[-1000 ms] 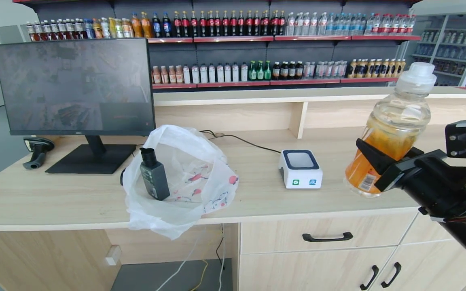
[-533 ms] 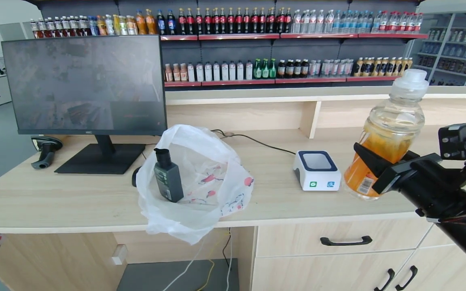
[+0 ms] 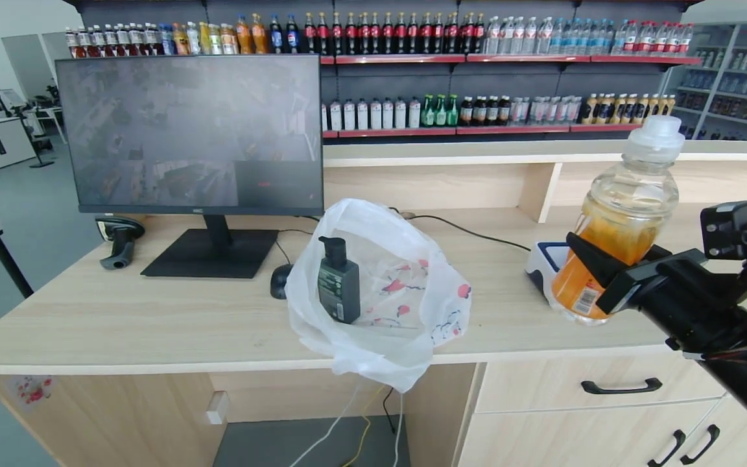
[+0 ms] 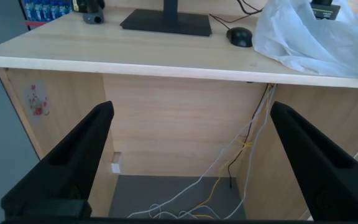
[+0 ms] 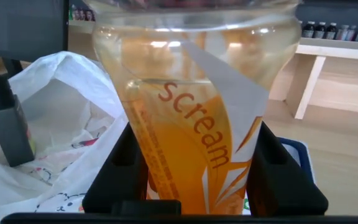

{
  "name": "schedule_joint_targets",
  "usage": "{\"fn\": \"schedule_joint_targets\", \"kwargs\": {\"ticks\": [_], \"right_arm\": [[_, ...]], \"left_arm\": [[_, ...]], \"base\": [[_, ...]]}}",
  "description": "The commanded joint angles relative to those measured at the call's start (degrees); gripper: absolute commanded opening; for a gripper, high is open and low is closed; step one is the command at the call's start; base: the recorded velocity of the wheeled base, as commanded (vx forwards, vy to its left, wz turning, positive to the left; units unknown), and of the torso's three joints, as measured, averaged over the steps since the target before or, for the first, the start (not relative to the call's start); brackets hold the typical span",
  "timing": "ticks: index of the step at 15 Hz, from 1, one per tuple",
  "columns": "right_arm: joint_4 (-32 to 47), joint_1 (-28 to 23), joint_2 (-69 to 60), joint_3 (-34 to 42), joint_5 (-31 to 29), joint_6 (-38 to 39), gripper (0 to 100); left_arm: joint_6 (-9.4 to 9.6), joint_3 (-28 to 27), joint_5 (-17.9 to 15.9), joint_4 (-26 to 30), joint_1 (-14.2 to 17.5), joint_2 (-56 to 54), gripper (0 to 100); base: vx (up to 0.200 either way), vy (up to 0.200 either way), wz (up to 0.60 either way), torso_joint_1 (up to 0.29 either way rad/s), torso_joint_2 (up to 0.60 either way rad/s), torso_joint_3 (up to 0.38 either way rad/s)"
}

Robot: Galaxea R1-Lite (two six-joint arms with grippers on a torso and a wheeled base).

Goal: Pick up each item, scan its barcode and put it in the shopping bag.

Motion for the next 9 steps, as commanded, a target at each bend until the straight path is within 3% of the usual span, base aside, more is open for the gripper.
{"fn": "schedule_joint_targets", "kwargs": {"ticks": [1, 6, 9], "right_arm": [[-0.06, -0.03, 0.19, -0.03, 0.03, -0.06, 0], [-0.06, 0.06, 0.1, -0.03, 0.03, -0.06, 0], [-0.06, 0.06, 0.19, 0.06, 0.03, -0.06, 0]], "left_arm": [[-0.01, 0.0, 0.0, -0.04, 0.05, -0.02, 100], [-0.01, 0.0, 0.0, -0.04, -0.04, -0.02, 100], [-0.01, 0.0, 0.0, -0.04, 0.05, -0.02, 100]], "base": [[0.0, 0.0, 0.0, 0.0, 0.0, 0.0], [0.0, 0.0, 0.0, 0.0, 0.0, 0.0], [0.0, 0.0, 0.6, 0.002, 0.0, 0.001]]}}
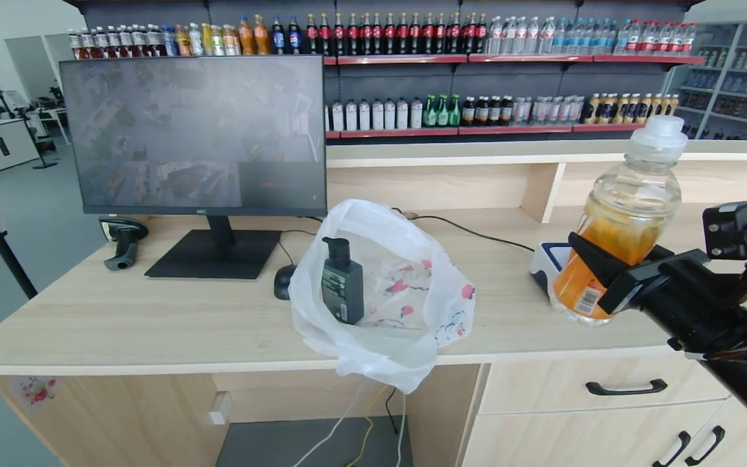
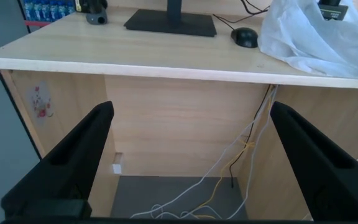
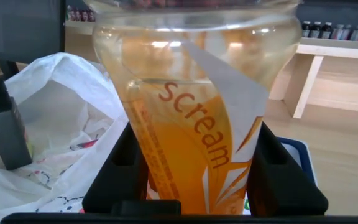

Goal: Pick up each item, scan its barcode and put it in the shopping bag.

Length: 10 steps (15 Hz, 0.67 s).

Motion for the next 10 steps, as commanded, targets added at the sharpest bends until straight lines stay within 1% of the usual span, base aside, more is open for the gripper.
{"fn": "schedule_joint_targets", "kwargs": {"ticks": [1, 3, 10], "right_arm": [[-0.12, 0.03, 0.25, -0.02, 0.06, -0.02, 0], [-0.12, 0.03, 0.25, -0.02, 0.06, -0.02, 0], [-0.12, 0.47, 2.36, -1.96, 0.15, -0.02, 0]], "left_arm": [[-0.01, 0.0, 0.02, -0.04, 0.0, -0.02, 100], [-0.01, 0.0, 0.02, -0.04, 0.0, -0.02, 100], [-0.01, 0.0, 0.02, -0.04, 0.0, -0.02, 100]], "base": [[0.0, 0.0, 0.6, -0.012, 0.0, 0.002], [0.0, 0.0, 0.6, 0.002, 0.01, 0.0], [0.0, 0.0, 0.0, 0.0, 0.0, 0.0]]}}
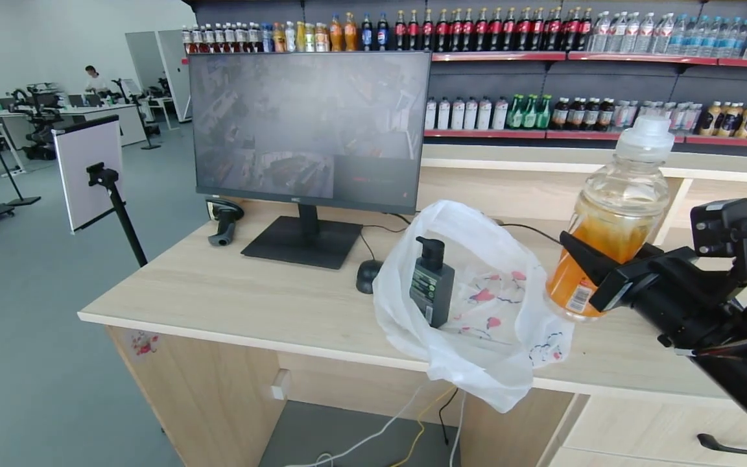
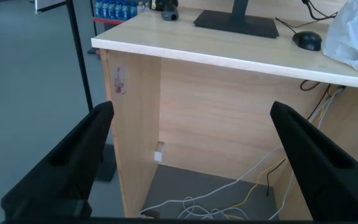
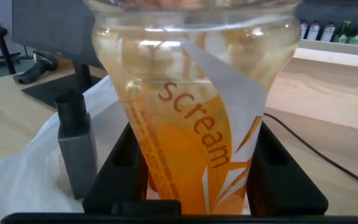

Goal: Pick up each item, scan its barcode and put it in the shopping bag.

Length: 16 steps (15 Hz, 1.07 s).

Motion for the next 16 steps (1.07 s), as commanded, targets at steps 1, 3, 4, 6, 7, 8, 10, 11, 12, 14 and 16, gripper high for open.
{"fn": "schedule_joint_targets", "kwargs": {"ticks": [1, 3, 4, 6, 7, 8, 10, 11, 12, 14, 16], "right_arm": [[-0.09, 0.81, 2.21, -1.38, 0.0, 0.0, 0], [-0.09, 3.79, 4.94, -2.7, 0.0, 0.18, 0], [-0.09, 5.29, 6.7, -4.46, 0.0, 0.18, 0], [-0.09, 7.66, 10.83, -8.06, 0.0, 0.27, 0], [-0.09, 8.1, 12.5, -9.03, 0.0, 0.62, 0], [-0.09, 8.45, 13.11, -9.56, 0.0, 0.71, 0], [-0.09, 9.07, 14.96, -11.93, -0.09, 1.06, 0], [-0.09, 8.8, 15.92, -12.72, 0.0, 1.06, 0], [-0.09, 8.36, 16.8, -13.43, -0.09, 1.06, 0], [-0.09, 7.92, 17.95, -14.57, 0.0, 1.06, 0], [-0.09, 7.84, 19.09, -15.27, 0.0, 1.06, 0]], "left_arm": [[-0.01, 0.0, 0.0, -0.04, 0.0, -0.02, 100], [-0.01, 0.0, 0.0, -0.04, 0.0, -0.02, 100], [-0.01, 0.0, 0.0, -0.04, 0.0, -0.02, 100], [-0.01, 0.0, 0.0, -0.04, 0.0, -0.02, 100], [-0.01, 0.0, 0.0, -0.04, 0.0, -0.02, 100], [-0.01, 0.0, 0.0, -0.04, -0.09, -0.02, 100], [-0.01, 0.0, 0.0, -0.21, 0.0, -0.02, 100], [0.07, 0.0, 0.0, -0.39, 0.0, -0.02, 100], [-0.01, 0.0, 0.0, -0.39, 0.0, -0.02, 100], [-0.01, 0.0, 0.0, -0.39, 0.0, -0.02, 100], [0.07, 0.0, 0.0, -0.39, 0.0, -0.02, 100]], "base": [[0.0, 0.0, 0.0, 0.0, 0.0, 0.0], [0.0, 0.0, 0.0, 0.0, 0.0, 0.0], [0.0, 0.0, 0.0, 0.0, 0.0, 0.0], [0.0, 0.0, 0.0, 0.0, 0.0, 0.0], [0.0, 0.0, 0.0, 0.0, 0.0, 0.0], [0.0, 0.0, 0.0, 0.0, 0.0, 0.0], [0.0, 0.0, 0.0, 0.0, 0.0, 0.0], [0.0, 0.0, 0.0, 0.0, 0.0, 0.0], [0.0, 0.0, 0.0, 0.0, 0.0, 0.0], [0.0, 0.0, 0.0, 0.0, 0.0, 0.0], [0.0, 0.0, 0.0, 0.0, 0.0, 0.0]]}}
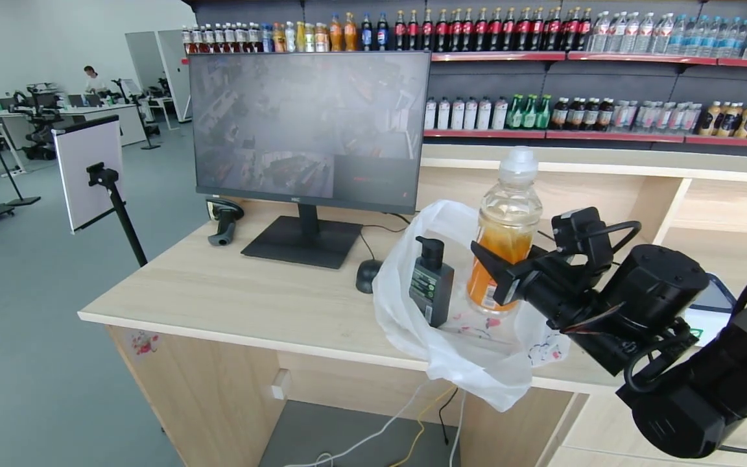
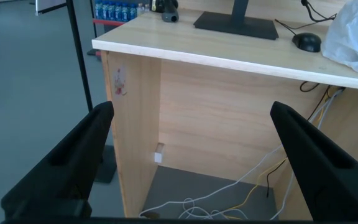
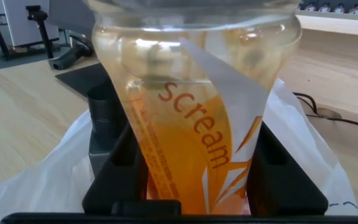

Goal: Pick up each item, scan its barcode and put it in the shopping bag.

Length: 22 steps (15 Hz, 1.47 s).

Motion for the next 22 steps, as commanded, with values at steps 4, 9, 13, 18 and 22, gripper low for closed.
{"fn": "schedule_joint_targets", "kwargs": {"ticks": [4, 9, 13, 18, 22], "right_arm": [[-0.09, -0.34, 3.8, -2.02, 0.06, -0.01, 0], [-0.09, -0.43, 6.43, -3.16, 0.06, -0.01, 0], [-0.09, -0.34, 7.23, -3.51, 0.06, -0.01, 0], [-0.09, -0.25, 8.37, -3.6, 0.06, -0.01, 0], [-0.09, -0.25, 9.42, -2.72, 0.06, -0.01, 0]], "left_arm": [[0.0, 0.0, 0.0, -0.01, 0.0, -0.02, 100], [0.09, 0.0, 0.0, -0.01, 0.0, -0.02, 100], [0.09, 0.0, 0.0, -0.1, -0.09, -0.02, 100], [0.09, 0.0, 0.0, -0.01, 0.0, -0.02, 100], [0.09, 0.0, 0.0, -0.01, 0.0, -0.02, 100]], "base": [[0.0, 0.0, 0.0, 0.0, 0.0, 0.0], [0.0, 0.0, 0.0, 0.0, 0.0, 0.0], [0.0, 0.0, 0.0, 0.0, 0.0, 0.0], [0.0, 0.0, 0.0, 0.0, 0.0, 0.0], [0.0, 0.0, 0.0, 0.0, 0.0, 0.0]]}}
